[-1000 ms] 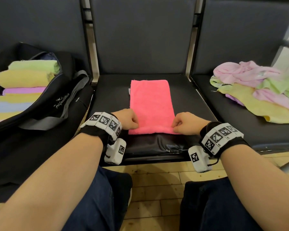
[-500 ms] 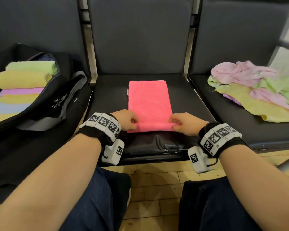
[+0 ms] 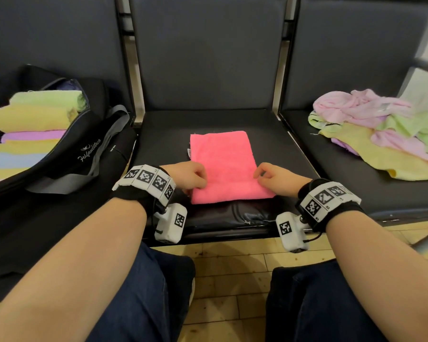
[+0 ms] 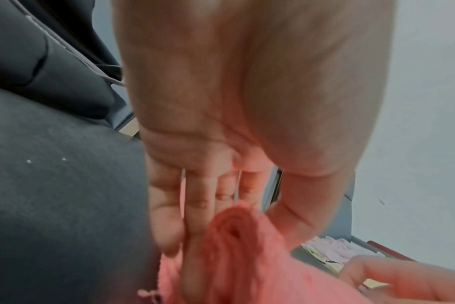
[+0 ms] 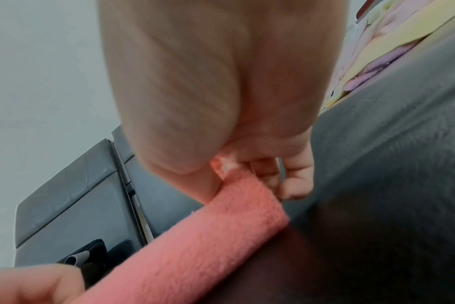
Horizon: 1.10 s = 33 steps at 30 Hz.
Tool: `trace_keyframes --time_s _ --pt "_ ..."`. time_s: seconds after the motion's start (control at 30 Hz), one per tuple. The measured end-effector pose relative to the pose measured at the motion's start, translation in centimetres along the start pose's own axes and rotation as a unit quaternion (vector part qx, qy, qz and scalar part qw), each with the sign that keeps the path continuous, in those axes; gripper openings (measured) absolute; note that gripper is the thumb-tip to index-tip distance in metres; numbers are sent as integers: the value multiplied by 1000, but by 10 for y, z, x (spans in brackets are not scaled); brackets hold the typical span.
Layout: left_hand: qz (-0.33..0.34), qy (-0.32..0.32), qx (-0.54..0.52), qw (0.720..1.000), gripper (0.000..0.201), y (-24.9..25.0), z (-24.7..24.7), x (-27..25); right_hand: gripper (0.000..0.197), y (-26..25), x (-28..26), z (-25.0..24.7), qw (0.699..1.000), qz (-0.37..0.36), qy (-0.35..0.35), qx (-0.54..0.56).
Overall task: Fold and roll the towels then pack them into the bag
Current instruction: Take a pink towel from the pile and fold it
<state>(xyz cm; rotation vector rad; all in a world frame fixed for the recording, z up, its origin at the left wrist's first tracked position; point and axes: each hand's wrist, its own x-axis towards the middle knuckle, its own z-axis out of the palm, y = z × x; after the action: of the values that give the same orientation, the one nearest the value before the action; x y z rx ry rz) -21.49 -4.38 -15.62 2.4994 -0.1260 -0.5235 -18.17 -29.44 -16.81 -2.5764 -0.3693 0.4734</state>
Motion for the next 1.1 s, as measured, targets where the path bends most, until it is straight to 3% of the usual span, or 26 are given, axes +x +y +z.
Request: trace_keyframes --time_s 0.1,0.2,0.27,0.33,0.4,0.43,0.5,0.6,0.77,0.93,1.1 --pt "13 6 46 999 13 0 1 -1 14 1 1 1 999 -23 24 -21" --pt "61 37 36 997 16 3 3 -4 17 -1 2 1 990 -103 74 -67" --pt "78 27 39 996 23 5 4 -5 24 -7 -1 1 987 -121 62 -81" --pt "72 6 65 995 25 6 4 -5 28 -11 -5 -1 991 -104 41 -70" --pt "57 11 83 995 8 6 4 -5 22 -11 -9 -5 995 -81 28 -52" --pt "52 12 79 995 9 6 4 -6 20 -11 -10 -7 997 -68 17 -42" --pt "35 -7 66 997 35 5 3 -8 28 -9 -13 -8 998 -44 -15 -46" --pt "26 -45 87 995 42 5 4 -9 44 -5 -14 -5 996 -33 -29 -71" --pt "27 -2 54 998 32 2 6 -5 36 -2 -8 -2 997 -68 -1 -44" --pt "2 42 25 999 23 -2 2 -3 29 4 -3 0 999 -36 -14 2" --pt "-10 40 -59 997 11 1 3 0 28 2 -1 0 997 -34 -14 71"
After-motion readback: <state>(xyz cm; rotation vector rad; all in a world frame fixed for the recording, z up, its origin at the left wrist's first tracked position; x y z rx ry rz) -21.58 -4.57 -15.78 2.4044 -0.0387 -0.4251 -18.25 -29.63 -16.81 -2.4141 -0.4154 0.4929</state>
